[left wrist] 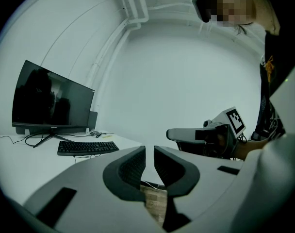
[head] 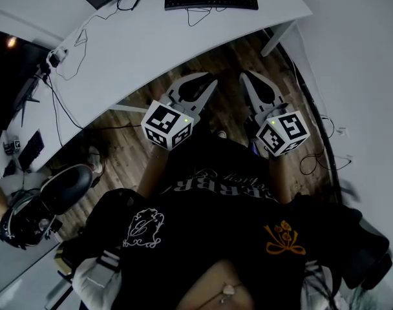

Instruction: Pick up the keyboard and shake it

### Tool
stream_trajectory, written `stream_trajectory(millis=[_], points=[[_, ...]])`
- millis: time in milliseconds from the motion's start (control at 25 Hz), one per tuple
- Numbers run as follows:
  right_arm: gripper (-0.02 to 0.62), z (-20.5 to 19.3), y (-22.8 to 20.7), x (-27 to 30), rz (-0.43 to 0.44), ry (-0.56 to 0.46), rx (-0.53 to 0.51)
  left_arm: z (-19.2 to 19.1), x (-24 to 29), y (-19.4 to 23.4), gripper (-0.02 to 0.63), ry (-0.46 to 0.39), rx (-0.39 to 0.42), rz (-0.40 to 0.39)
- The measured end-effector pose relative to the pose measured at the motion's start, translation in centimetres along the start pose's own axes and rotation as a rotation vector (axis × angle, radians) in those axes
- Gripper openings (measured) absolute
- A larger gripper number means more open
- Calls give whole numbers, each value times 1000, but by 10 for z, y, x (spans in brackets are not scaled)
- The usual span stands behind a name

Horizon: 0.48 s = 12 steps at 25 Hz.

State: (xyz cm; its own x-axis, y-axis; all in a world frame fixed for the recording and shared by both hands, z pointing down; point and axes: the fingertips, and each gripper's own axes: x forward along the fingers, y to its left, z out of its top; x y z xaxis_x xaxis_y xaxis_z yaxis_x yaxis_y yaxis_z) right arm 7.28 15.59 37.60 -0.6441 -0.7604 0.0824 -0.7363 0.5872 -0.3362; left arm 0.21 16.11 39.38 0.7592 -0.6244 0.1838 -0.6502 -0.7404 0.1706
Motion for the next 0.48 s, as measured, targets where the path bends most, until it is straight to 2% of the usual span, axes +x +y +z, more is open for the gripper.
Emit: stream_trajectory(millis=[160, 480], points=[[9, -3, 8, -9, 1, -5, -33, 1, -9, -6, 66, -8, 14, 4], [9, -1, 16, -18, 13, -4, -36, 9, -14, -19, 66, -28, 27, -2]])
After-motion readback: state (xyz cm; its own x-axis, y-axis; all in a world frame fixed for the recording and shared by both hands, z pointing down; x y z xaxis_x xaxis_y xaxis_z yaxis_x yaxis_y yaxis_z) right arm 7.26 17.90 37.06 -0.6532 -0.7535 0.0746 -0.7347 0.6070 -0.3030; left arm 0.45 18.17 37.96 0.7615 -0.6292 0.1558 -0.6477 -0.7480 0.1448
